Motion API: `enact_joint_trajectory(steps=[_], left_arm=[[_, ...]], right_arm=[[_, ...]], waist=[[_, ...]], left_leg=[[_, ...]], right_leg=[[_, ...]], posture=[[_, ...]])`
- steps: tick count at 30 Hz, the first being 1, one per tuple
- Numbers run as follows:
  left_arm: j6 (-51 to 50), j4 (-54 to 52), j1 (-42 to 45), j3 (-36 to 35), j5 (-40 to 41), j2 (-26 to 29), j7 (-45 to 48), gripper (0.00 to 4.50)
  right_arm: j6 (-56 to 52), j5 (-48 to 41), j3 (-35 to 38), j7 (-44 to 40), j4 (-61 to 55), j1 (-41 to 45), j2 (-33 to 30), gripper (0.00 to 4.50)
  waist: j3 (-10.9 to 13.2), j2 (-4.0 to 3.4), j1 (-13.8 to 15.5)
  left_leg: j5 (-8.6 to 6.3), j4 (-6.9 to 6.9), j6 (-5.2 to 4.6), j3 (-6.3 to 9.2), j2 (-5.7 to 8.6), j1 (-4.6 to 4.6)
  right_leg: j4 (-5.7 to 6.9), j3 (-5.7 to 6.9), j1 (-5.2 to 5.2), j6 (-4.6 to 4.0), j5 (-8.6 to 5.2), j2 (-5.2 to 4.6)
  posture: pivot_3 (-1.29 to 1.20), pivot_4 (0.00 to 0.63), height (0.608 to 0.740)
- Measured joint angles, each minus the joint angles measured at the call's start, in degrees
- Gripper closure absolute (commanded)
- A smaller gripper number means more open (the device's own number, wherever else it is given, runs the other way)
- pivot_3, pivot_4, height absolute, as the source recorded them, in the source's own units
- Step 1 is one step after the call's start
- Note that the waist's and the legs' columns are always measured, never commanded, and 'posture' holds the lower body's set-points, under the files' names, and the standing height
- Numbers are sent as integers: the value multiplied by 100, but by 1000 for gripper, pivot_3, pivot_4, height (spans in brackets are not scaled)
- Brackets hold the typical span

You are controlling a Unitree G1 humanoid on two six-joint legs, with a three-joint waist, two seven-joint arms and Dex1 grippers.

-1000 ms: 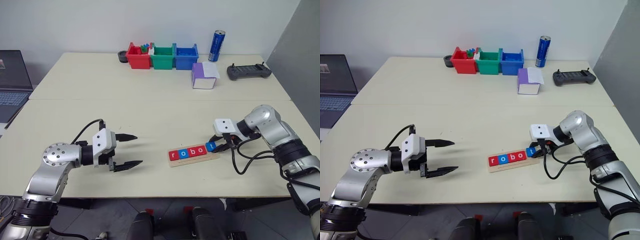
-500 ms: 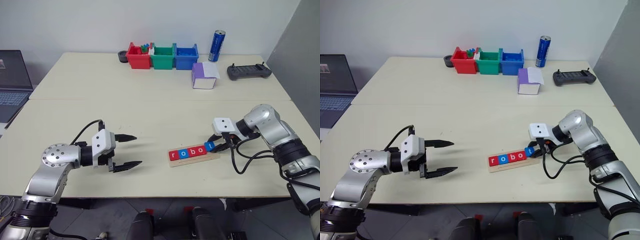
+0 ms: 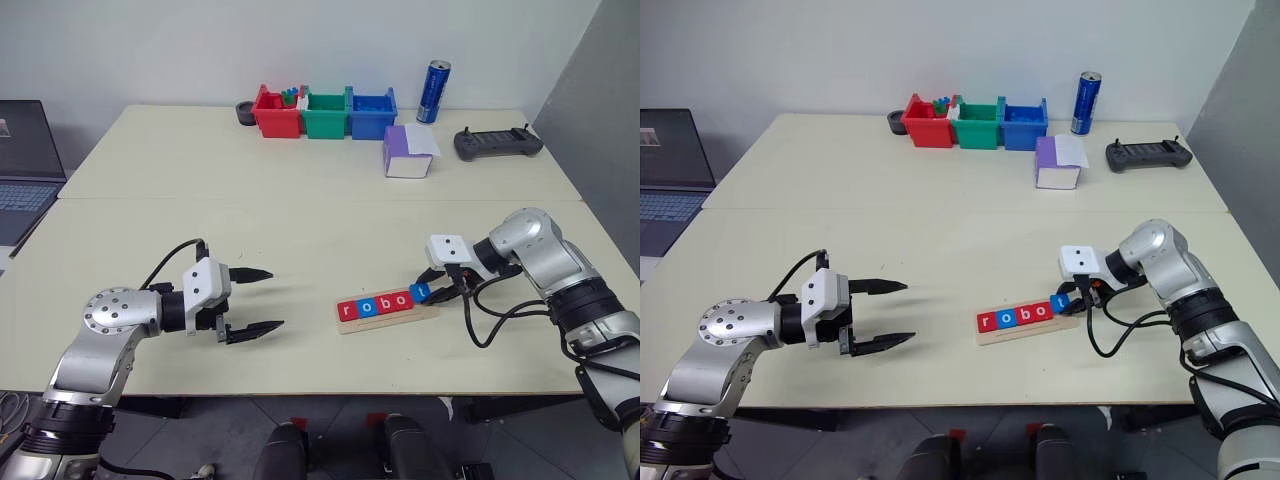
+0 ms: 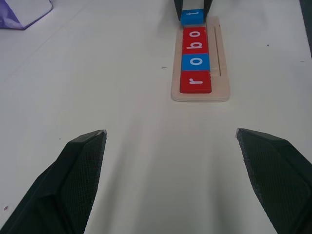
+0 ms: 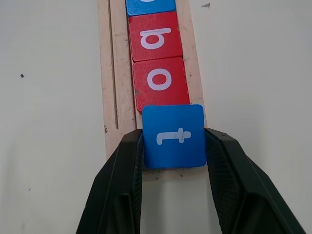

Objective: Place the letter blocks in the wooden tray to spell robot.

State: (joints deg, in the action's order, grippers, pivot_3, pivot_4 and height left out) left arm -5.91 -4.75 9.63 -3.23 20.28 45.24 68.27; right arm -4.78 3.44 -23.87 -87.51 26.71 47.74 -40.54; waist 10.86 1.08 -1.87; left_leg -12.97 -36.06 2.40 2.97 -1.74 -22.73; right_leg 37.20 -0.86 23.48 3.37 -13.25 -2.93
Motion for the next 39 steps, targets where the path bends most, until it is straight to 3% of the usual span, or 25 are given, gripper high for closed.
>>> enact_joint_trajectory(steps=[21, 29, 30, 39], left_arm=[[-12, -25, -4, -2, 1, 11, -11, 0], [-41, -42, -3, -3, 2, 15, -14, 0], [-41, -42, -3, -3, 2, 15, -13, 0], [1, -32, -3, -3, 1, 15, -5, 0]], right_arm=[[59, -14, -49, -6, 23, -100, -15, 3036], [61, -9, -51, -7, 73, -99, -14, 207], [62, -10, -51, -7, 73, -99, -14, 31], [61, -106, 82, -7, -99, -44, -238, 31]], waist=[[0, 0, -1], [0, 0, -1], [0, 0, -1], [0, 0, 2]], left_leg=[[0, 0, 0, 0, 0, 0], [0, 0, 0, 0, 0, 0], [0, 0, 0, 0, 0, 0], [0, 0, 0, 0, 0, -1]], right_leg=[[0, 0, 0, 0, 0, 0], [1, 0, 0, 0, 0, 0], [1, 0, 0, 0, 0, 0], [-2, 0, 0, 0, 0, 0]], posture=[[0, 150, 740], [0, 150, 740], [0, 150, 740], [0, 150, 740]])
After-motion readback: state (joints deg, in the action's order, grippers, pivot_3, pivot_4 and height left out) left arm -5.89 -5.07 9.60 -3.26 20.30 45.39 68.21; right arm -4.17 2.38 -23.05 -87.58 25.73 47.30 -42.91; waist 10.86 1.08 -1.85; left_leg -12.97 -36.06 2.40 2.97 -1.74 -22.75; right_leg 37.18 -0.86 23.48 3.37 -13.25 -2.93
